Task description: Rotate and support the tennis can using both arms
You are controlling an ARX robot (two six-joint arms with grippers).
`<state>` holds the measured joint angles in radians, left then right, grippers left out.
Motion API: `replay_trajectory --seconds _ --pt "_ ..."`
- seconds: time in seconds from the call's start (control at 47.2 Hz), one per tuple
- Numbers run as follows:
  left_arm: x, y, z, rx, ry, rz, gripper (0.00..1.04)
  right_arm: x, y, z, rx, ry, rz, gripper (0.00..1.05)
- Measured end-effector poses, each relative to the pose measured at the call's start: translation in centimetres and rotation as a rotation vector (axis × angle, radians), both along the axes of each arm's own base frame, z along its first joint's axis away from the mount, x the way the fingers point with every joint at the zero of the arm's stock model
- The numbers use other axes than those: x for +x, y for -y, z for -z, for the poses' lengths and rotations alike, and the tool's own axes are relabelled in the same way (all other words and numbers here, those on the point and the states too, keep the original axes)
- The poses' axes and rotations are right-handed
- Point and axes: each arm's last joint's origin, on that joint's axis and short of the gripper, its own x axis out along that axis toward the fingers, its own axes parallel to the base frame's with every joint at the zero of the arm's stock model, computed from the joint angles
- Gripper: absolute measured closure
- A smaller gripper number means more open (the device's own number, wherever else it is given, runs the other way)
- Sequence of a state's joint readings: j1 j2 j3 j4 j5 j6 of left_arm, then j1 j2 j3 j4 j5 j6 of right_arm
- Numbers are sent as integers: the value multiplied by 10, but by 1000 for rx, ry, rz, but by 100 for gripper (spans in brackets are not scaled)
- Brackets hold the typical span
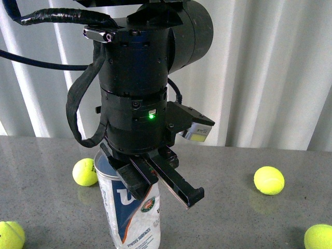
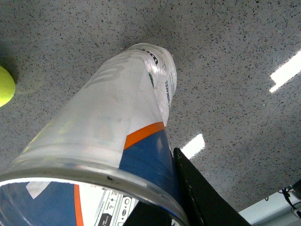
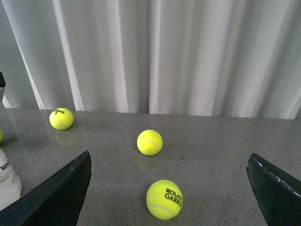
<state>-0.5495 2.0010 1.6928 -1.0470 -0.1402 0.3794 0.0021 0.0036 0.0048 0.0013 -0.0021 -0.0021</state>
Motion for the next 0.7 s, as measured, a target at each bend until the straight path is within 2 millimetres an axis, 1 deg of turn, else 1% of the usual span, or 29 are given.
replay_trajectory --seconds 0.212,0.275,0.318,0.339,0.424,0.508,0.529,0.614,0.678,0.699 --pt "-1 2 1 10 7 23 101 0 0 0 0 0 0 7" --pt "-1 4 1 -1 10 26 88 0 0 0 0 0 0 7" --pt "-1 5 1 -16 7 22 80 0 0 0 0 0 0 7" --pt "-1 5 0 -24 5 22 75 0 0 0 0 0 0 7" --pt "-1 8 -3 -58 3 10 59 0 0 0 0 0 0 7" --pt "-2 8 -10 -78 13 4 43 0 0 0 0 0 0 7" --pt "-3 8 -13 -83 17 -3 38 0 0 0 0 0 0 7" --pt "-4 6 -20 -103 29 -11 23 0 0 0 0 0 0 7" --pt "-6 5 -25 -118 35 -16 16 0 0 0 0 0 0 7" --pt "-7 3 -30 -142 42 -22 9 0 0 0 0 0 0 7"
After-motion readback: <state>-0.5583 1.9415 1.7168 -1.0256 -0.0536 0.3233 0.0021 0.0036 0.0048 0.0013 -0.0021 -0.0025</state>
